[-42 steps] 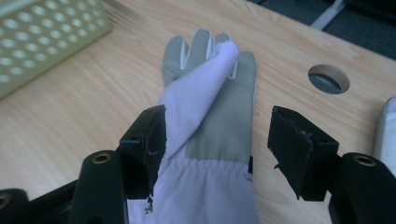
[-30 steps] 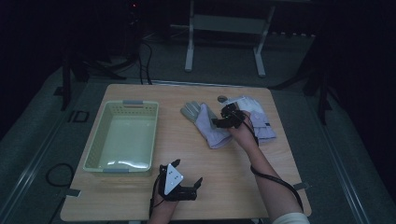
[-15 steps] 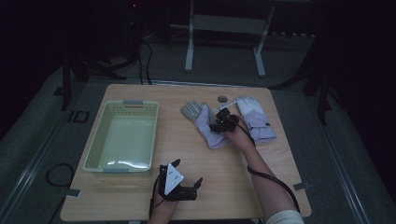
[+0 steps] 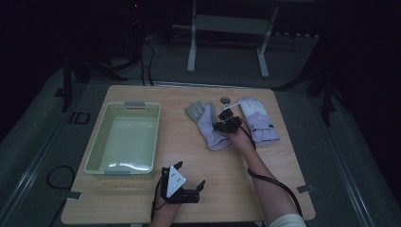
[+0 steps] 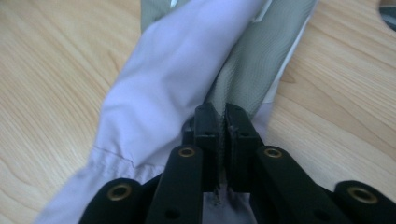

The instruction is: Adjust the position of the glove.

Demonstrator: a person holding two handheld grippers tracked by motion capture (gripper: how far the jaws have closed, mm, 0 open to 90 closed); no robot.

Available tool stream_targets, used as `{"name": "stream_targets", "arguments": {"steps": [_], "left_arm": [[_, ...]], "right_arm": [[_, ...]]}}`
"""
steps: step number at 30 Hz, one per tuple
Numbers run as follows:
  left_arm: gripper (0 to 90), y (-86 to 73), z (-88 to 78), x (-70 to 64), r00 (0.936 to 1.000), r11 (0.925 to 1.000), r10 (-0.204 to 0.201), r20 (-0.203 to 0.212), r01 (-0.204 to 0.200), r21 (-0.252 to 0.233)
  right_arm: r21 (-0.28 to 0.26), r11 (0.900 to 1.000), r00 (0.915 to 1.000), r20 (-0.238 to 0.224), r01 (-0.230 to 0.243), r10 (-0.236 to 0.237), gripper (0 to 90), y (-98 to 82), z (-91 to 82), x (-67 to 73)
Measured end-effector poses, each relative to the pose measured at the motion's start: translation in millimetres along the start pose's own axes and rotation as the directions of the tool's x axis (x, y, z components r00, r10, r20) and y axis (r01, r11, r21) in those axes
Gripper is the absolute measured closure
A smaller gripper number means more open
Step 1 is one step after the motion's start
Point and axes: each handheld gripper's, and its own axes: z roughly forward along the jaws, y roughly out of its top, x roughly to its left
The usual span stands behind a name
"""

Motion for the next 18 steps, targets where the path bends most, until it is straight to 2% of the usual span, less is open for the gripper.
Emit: {"name": "stream_targets", "arguments": {"steps": [3,4,6,8,11,15,16,18], "left_arm": [[0.0,0.0,0.0,0.5,1.0000,1.0000,-0.004,0.003,0.004,-0.001],[0.0,0.1,0.2,1.4,0.9998,1.0000,-0.010,0.017,0.010,0.001],[0.0,0.0,0.3,1.8,0.9996,0.9999,-0.017,0.020,0.017,0.000],[0.0,0.1,0.2,1.7,0.9997,0.9999,-0.013,0.022,0.013,0.000],[0.0,0.2,0.3,1.1,0.9997,1.0000,-0.007,0.025,0.007,0.003],[0.0,0.2,0.6,1.2,0.9995,1.0000,-0.009,0.030,0.009,0.000],[0.0,0.2,0.6,1.5,0.9995,1.0000,-0.010,0.029,0.010,0.000],[0.0,0.0,0.3,1.1,0.9996,0.9999,-0.014,0.025,0.014,-0.005]], "right_arm": [[-0.049,0.998,0.9987,0.028,-0.043,0.044,86.4,-0.4,-12.1,4.3],[-0.074,0.996,0.9978,0.037,-0.052,0.055,86.4,-1.7,-17.2,6.5],[-0.108,0.992,0.9962,0.041,-0.072,0.077,86.4,-4.7,-25.1,8.7],[-0.148,0.982,0.9916,0.043,-0.114,0.122,86.5,-9.6,-35.5,10.7],[-0.191,0.970,0.9843,0.060,-0.152,0.166,86.5,-19.2,-52.5,17.5],[-0.290,0.938,0.9758,0.046,-0.192,0.214,86.4,-32.0,-76.8,26.2],[-0.317,0.924,0.9703,0.039,-0.215,0.239,86.4,-35.5,-83.3,28.8],[-0.345,0.908,0.9626,0.040,-0.238,0.268,86.5,-41.8,-94.9,36.4]]}}
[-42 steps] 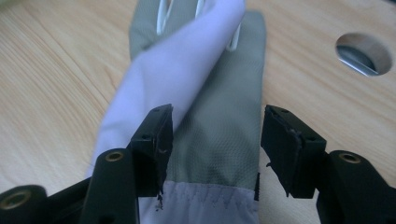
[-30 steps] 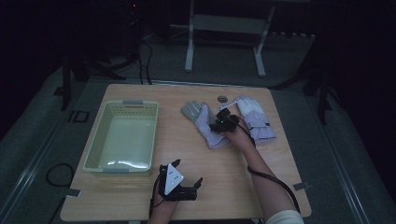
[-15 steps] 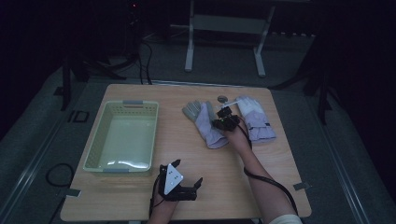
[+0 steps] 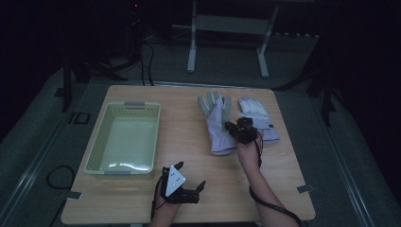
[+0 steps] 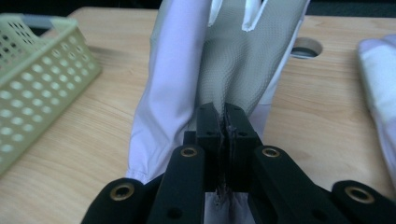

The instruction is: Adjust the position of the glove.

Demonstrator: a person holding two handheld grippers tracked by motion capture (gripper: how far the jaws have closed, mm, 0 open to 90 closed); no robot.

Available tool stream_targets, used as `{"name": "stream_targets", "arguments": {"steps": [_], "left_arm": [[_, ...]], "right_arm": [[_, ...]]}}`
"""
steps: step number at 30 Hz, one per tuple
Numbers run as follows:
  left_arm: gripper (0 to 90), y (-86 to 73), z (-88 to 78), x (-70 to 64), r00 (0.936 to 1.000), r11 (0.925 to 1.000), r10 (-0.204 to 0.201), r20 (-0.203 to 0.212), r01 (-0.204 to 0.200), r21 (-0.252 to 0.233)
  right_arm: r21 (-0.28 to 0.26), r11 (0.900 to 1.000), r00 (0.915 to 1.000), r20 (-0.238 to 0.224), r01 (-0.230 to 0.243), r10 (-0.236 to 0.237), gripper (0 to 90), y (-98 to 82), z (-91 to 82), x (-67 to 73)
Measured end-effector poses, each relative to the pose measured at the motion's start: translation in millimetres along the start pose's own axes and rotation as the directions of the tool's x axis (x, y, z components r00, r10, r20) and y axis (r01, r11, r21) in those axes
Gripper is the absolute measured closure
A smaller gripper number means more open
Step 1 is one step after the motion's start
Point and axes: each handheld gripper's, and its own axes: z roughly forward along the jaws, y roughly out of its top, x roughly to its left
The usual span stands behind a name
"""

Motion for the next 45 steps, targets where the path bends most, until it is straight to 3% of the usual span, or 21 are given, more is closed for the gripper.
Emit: {"name": "stream_targets", "arguments": {"steps": [8,10,15,20,31,38,42,45], "left_arm": [[0.0,-0.1,-0.1,-1.0,0.9999,1.0000,0.009,0.008,-0.009,-0.001],[0.0,-0.1,-0.1,-1.4,0.9999,0.9999,0.012,0.012,-0.012,-0.002],[0.0,-0.2,-0.1,-2.0,0.9997,0.9998,0.017,0.019,-0.017,-0.006],[0.0,-0.2,-0.1,-2.4,0.9997,0.9998,0.019,0.016,-0.019,-0.005],[0.0,-0.4,-0.6,-2.0,0.9998,0.9999,0.016,0.013,-0.015,-0.005],[0.0,-0.3,-0.4,-2.1,0.9998,0.9999,0.016,0.015,-0.016,-0.004],[0.0,-0.3,-0.2,-2.2,0.9997,0.9999,0.017,0.016,-0.017,-0.003],[0.0,-0.3,-0.3,-2.2,0.9997,0.9998,0.018,0.016,-0.017,-0.003]], "right_arm": [[-0.040,0.997,0.9974,0.033,-0.062,0.064,86.4,-25.6,-37.2,24.6],[-0.048,0.995,0.9957,0.019,-0.090,0.091,86.4,-34.3,-42.5,29.0],[-0.040,0.993,0.9934,0.032,-0.109,0.110,86.4,-48.3,-48.5,36.2],[-0.014,0.995,0.9944,0.038,-0.098,0.099,86.4,-56.0,-43.4,38.1],[0.087,0.990,0.9930,0.051,-0.110,0.106,85.5,-80.2,-9.9,31.0],[0.094,0.988,0.9919,0.042,-0.123,0.120,72.4,-83.0,-7.3,25.2],[0.059,0.993,0.9939,0.050,-0.101,0.098,59.2,-72.4,-19.2,20.1],[0.072,0.996,0.9975,0.043,-0.059,0.056,54.5,-62.9,-25.0,13.9]]}}
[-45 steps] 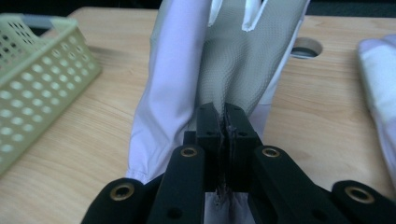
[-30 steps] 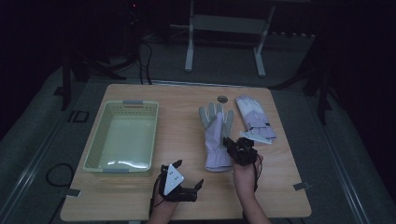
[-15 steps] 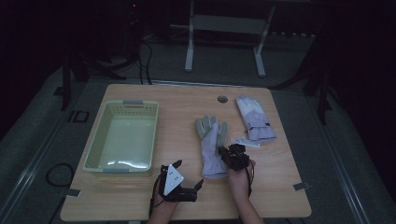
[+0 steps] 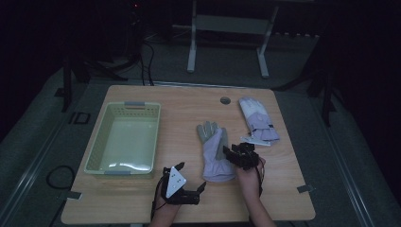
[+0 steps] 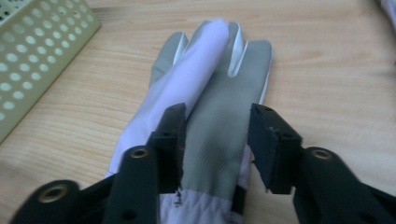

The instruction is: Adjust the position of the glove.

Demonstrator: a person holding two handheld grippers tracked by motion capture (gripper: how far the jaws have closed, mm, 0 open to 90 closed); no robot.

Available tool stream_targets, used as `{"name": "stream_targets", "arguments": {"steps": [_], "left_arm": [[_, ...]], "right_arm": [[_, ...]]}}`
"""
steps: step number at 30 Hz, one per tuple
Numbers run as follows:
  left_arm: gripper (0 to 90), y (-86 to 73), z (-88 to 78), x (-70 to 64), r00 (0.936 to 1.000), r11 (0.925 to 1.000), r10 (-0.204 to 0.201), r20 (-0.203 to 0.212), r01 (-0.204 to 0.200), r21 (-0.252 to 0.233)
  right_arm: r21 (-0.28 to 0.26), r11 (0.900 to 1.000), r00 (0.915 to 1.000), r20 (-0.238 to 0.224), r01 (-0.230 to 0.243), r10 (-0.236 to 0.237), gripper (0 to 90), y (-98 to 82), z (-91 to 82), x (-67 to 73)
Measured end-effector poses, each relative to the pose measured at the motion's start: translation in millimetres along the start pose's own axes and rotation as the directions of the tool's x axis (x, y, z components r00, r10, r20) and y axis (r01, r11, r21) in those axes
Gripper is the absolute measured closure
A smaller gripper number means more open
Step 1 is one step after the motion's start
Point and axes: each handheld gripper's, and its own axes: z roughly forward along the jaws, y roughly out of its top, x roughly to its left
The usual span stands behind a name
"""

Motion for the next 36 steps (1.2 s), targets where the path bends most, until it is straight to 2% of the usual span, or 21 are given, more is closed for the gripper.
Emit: {"name": "stream_targets", "arguments": {"steps": [2,5,6,7,9,11,15,17,20,21,23,25,26,29,32,35,36], "left_arm": [[0.0,0.0,0.1,0.0,1.0000,1.0000,-0.001,-0.001,0.001,0.000],[0.0,0.1,0.2,0.0,1.0000,1.0000,0.000,0.000,0.000,0.000],[0.0,0.1,0.2,0.1,1.0000,1.0000,-0.001,0.000,0.001,0.001],[0.0,0.1,0.2,0.1,1.0000,1.0000,-0.001,0.000,0.001,0.001],[0.0,0.1,0.4,0.1,1.0000,1.0000,-0.003,0.001,0.003,0.002],[0.0,0.2,0.3,0.2,1.0000,1.0000,-0.002,0.000,0.002,0.003],[0.0,0.2,0.3,0.3,1.0000,1.0000,0.000,-0.003,0.000,0.004],[0.0,0.2,0.3,0.1,1.0000,1.0000,0.001,-0.004,-0.001,0.003],[0.0,0.2,0.3,0.2,1.0000,1.0000,0.001,-0.003,-0.001,0.004],[0.0,0.2,0.3,0.2,1.0000,1.0000,0.001,-0.003,-0.001,0.004],[0.0,0.2,0.2,0.5,1.0000,1.0000,0.000,-0.003,0.000,0.004],[0.0,0.1,0.1,0.4,1.0000,1.0000,0.000,-0.005,0.000,0.002],[0.0,0.1,0.1,0.4,1.0000,1.0000,0.000,-0.005,0.000,0.002],[0.0,0.0,-0.1,0.0,0.9999,1.0000,-0.002,-0.010,0.002,0.000],[0.0,0.0,-0.1,-0.2,0.9999,1.0000,0.002,-0.012,-0.002,0.000],[0.0,0.1,0.1,0.1,0.9999,1.0000,-0.001,-0.010,0.001,0.002],[0.0,0.1,0.0,0.2,1.0000,1.0000,-0.003,-0.009,0.003,0.003]], "right_arm": [[-0.009,1.000,0.9996,-0.009,0.026,-0.026,50.0,5.0,-3.7,-5.0],[-0.010,0.999,0.9986,-0.005,0.053,-0.053,49.9,9.4,-7.9,-11.0],[-0.020,0.997,0.9969,-0.017,0.077,-0.077,50.1,13.4,-12.9,-18.4],[-0.020,0.997,0.9969,-0.017,0.077,-0.077,50.1,13.4,-12.9,-18.4],[-0.038,0.994,0.9941,-0.022,0.105,-0.106,49.8,18.1,-20.9,-30.8],[-0.059,0.990,0.9921,0.001,0.125,-0.125,49.8,20.3,-26.8,-37.6],[-0.077,0.987,0.9896,0.010,0.144,-0.143,48.3,27.7,-34.1,-51.2],[-0.080,0.986,0.9893,0.012,0.146,-0.145,48.5,29.8,-34.9,-55.1],[-0.076,0.986,0.9891,0.016,0.147,-0.147,49.9,35.7,-32.3,-68.4],[-0.076,0.986,0.9891,0.016,0.147,-0.147,49.9,35.7,-32.3,-68.4],[-0.074,0.991,0.9937,0.031,0.110,-0.108,49.9,45.8,-31.0,-88.2],[-0.068,0.991,0.9928,0.052,0.111,-0.108,49.9,51.3,-31.2,-97.3],[-0.068,0.991,0.9928,0.052,0.111,-0.108,49.9,51.3,-31.2,-97.3],[-0.060,0.991,0.9902,0.081,0.118,-0.113,50.4,59.2,-31.2,-114.3],[-0.043,0.992,0.9884,0.097,0.121,-0.116,50.5,61.1,-30.5,-121.8],[-0.033,0.995,0.9904,0.101,0.098,-0.094,50.5,68.4,-29.5,-136.4],[-0.033,0.995,0.9904,0.101,0.098,-0.094,50.5,68.4,-29.5,-136.4]]}}
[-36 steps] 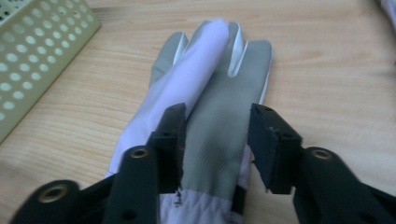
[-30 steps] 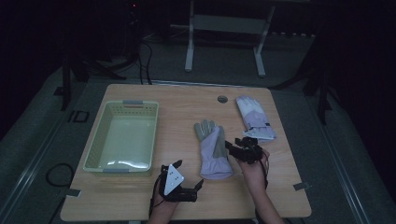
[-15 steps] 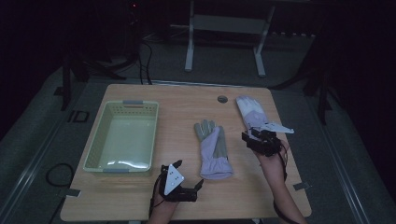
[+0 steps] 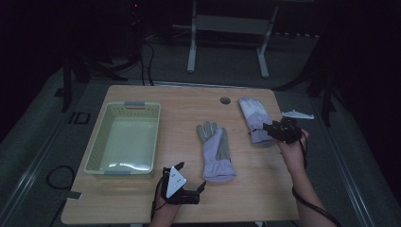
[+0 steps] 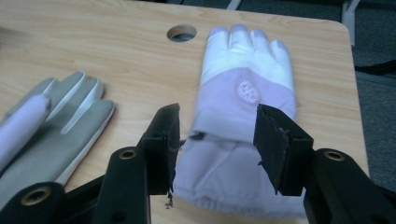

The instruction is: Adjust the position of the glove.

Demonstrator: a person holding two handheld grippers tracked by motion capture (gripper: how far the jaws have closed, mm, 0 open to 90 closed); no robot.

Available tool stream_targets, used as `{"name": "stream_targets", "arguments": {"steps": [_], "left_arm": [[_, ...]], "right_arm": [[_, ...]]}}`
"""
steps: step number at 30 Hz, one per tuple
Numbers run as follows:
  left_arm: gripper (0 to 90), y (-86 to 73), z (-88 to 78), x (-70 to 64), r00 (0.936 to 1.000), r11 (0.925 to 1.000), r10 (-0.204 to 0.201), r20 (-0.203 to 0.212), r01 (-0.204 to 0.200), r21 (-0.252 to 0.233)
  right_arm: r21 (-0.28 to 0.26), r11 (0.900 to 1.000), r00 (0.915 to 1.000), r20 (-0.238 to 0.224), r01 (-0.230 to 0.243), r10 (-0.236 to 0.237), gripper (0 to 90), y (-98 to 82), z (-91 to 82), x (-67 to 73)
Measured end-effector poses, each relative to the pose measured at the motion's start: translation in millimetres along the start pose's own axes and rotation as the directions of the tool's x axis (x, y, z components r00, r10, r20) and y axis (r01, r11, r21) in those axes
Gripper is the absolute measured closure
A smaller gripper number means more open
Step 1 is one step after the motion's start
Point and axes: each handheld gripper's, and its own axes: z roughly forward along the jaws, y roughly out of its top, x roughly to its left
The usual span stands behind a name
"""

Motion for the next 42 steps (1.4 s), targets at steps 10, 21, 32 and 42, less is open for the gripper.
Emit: {"name": "stream_targets", "arguments": {"steps": [10,21,32,42], "left_arm": [[0.0,-0.1,-0.1,0.1,1.0000,1.0000,-0.001,0.001,0.001,-0.002],[0.0,-0.3,-0.7,0.5,1.0000,1.0000,-0.005,0.002,0.005,-0.005],[0.0,-0.4,-1.0,1.9,0.9998,0.9998,-0.017,0.005,0.017,-0.004],[0.0,-0.1,-0.4,1.3,0.9999,0.9999,-0.010,0.005,0.010,0.000]], "right_arm": [[0.025,0.999,0.9996,0.016,-0.023,0.022,47.7,29.5,20.4,-15.1],[0.126,0.992,0.9996,0.017,-0.023,0.021,47.0,40.0,68.5,-23.2],[0.207,0.976,0.9979,0.018,-0.064,0.062,49.1,20.7,99.3,-37.9],[0.245,0.966,0.9950,-0.033,-0.083,0.094,57.2,7.8,115.4,-46.0]]}}
